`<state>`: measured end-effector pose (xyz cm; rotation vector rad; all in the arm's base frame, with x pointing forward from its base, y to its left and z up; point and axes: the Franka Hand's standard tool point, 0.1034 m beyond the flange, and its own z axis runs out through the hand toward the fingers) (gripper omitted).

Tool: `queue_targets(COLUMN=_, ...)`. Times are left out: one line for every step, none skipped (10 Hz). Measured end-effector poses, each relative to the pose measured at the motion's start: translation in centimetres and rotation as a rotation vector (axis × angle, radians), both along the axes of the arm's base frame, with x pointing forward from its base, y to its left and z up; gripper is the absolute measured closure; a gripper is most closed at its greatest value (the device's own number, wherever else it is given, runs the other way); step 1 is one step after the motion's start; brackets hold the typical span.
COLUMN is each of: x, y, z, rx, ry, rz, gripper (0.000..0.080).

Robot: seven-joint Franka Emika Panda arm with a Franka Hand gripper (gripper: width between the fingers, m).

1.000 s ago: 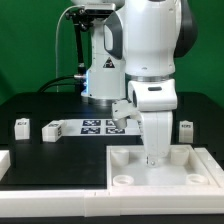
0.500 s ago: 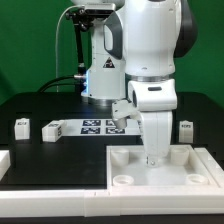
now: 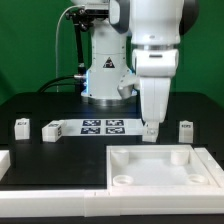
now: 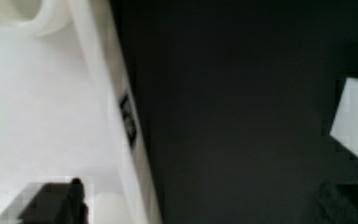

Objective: Assemble one leg

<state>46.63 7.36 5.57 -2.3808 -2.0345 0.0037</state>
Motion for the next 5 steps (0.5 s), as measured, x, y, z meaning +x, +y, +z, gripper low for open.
queue_targets(x=-0.12, y=-0.06, z=-0.27, rx=0.000, ry=0.006, rz=0.000, gripper=0.0151)
queue_targets(x=-0.09, y=-0.03, z=-0.24, rx=0.002, ry=0.006, rz=-0.026, gripper=0.0151)
queue_targets(x=-0.11, y=0.09, z=-0.26, rx=0.005, ry=0.009, rz=-0.200, gripper=0.0151)
queue_targets(x=-0.12, y=0.10, z=-0.27, rx=0.004, ry=0.010, rz=-0.282, gripper=0.0151)
queue_targets(x=-0.13, y=0.15, z=-0.27, rx=0.006, ry=0.013, rz=-0.382, gripper=0.0151)
